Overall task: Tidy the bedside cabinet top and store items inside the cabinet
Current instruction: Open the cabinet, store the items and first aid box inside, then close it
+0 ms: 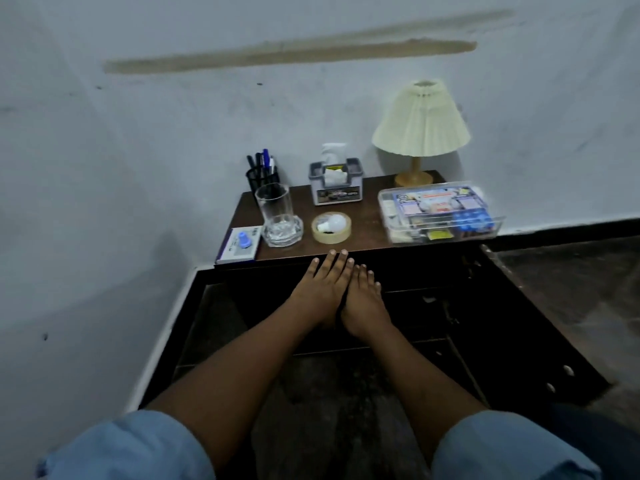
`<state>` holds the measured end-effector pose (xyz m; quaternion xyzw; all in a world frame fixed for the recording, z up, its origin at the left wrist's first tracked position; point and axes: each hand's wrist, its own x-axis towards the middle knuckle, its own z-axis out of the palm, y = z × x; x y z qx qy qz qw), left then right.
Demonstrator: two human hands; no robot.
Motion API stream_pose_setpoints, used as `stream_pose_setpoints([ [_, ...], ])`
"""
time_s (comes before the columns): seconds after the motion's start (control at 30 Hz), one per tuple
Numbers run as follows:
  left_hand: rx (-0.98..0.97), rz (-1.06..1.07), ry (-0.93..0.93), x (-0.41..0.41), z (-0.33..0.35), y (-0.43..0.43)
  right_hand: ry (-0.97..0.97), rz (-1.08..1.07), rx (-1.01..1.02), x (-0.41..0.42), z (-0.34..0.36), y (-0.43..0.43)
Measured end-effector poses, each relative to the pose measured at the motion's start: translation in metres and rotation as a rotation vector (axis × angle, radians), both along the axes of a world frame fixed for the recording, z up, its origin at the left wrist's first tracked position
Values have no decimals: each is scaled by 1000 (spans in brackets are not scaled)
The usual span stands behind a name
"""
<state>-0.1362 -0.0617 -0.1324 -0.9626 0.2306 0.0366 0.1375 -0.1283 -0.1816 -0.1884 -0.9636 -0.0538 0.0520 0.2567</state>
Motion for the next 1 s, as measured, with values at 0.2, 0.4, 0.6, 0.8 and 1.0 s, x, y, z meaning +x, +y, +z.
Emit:
stream_pose_setpoints([
  [0.2,54,85,23,-9,-4,41,-3,-138,561,13,-8,28],
  [0.4,42,98,32,-10,-3,52,-24,-203,915,26,-5,20],
  [0.6,-143,144,216,-8,11,48,-56,-117,825,17,-16,1],
  [0.8,-97,206,337,-9,25,56,-196,3,504,4,-12,-8],
  [1.0,-142,268,453,-21,46,80,592,165,699,6,16,-2],
])
